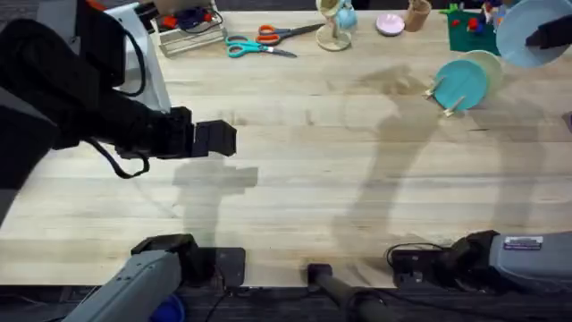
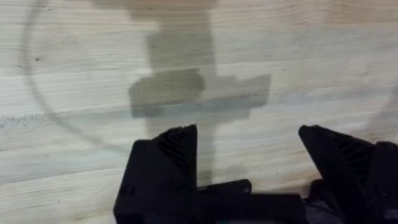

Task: Pick up the plates from the table one by one and place each into a slot on the dish rack.

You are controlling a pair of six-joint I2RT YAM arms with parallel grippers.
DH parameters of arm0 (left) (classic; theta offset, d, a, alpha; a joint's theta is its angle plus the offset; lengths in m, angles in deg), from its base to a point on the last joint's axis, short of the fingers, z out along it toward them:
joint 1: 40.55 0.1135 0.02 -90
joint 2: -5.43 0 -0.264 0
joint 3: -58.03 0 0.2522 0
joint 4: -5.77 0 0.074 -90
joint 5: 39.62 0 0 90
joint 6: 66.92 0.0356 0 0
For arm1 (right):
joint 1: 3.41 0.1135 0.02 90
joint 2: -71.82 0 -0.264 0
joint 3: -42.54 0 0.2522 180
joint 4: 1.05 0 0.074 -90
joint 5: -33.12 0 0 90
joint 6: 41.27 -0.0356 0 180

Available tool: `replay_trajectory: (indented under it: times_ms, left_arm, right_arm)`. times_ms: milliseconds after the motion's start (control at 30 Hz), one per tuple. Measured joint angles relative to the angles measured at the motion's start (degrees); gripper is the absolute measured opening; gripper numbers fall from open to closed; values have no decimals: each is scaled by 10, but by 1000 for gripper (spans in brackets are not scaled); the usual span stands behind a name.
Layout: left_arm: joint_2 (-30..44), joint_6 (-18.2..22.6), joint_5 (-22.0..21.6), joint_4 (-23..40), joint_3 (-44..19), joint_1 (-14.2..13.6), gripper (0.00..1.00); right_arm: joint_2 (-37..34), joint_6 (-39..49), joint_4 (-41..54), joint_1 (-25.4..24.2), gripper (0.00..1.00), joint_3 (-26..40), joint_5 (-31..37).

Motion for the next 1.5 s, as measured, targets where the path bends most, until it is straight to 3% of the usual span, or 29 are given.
replay_trajectory:
  times_ms: [600, 1500]
  left_arm:
    - [0, 0, 0, 0, 0, 0, 994]
    - [0, 0, 0, 0, 0, 0, 993]
  right_arm:
    - [-22, 0, -1, 4, 40, 0, -1]
    - [-114, 0, -4, 14, 39, 0, -1]
